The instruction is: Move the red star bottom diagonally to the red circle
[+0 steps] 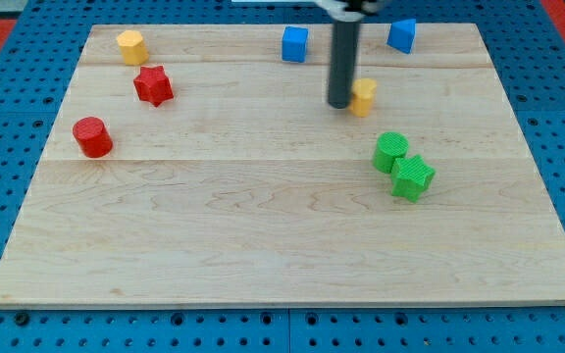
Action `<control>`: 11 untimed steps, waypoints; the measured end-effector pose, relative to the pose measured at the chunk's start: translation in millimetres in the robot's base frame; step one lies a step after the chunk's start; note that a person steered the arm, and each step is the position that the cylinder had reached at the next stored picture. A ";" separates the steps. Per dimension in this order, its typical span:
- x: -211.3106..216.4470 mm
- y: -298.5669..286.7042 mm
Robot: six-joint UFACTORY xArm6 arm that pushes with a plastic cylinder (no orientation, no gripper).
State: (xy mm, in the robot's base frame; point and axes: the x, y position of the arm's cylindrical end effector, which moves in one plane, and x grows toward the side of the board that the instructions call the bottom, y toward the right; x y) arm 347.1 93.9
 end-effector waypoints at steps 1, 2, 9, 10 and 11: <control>1.1 16.1; -47.7 -42.8; 115.5 -274.6; 131.6 -274.6; 133.1 -274.6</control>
